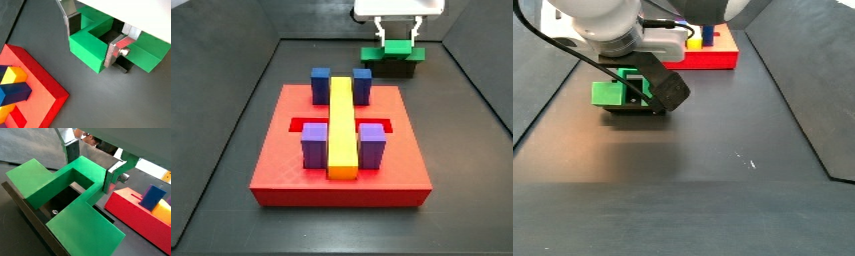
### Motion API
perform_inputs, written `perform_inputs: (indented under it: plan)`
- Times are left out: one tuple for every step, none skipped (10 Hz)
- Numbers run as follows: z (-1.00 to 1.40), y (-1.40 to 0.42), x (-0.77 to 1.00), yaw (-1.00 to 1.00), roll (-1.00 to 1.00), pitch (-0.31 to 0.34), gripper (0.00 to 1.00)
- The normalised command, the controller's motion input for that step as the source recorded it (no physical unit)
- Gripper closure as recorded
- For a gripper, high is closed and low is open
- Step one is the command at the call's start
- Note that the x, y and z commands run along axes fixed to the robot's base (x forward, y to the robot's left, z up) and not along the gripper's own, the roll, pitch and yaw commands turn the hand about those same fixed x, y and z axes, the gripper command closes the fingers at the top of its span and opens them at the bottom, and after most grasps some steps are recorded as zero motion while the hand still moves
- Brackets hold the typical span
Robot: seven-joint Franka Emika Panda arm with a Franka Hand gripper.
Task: Pick up the green object. Move up. Place the green object on the fixture. Regrasp the green object. Move to above the board. Insert the green object.
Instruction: Place the green object on the fixture, then regrasp the green object.
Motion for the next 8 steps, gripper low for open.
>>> perform_inputs:
  plan:
    - [0.00,0.02,0.00,0.00,0.00,0.000,1.00]
    - [0.00,0.01,-0.03,0.00,0.00,0.000,1.00]
    - [0.00,0.00,0.00,0.00,0.00,0.000,0.00]
    - [0.75,0.02,-0.34,0.04,-0.11,-0.666,0.00]
    - [0.78,0.01,-0.07,0.14,0.00,-0.474,0.00]
    - [0.60,0.00,-0.07,0.07,0.01,-0.349,0.00]
    - [0.69,0.00,-0.15,0.04,0.10,-0.329,0.00]
    - [0.63,-0.29,-0.17,0.09,1.00,-0.269,0.00]
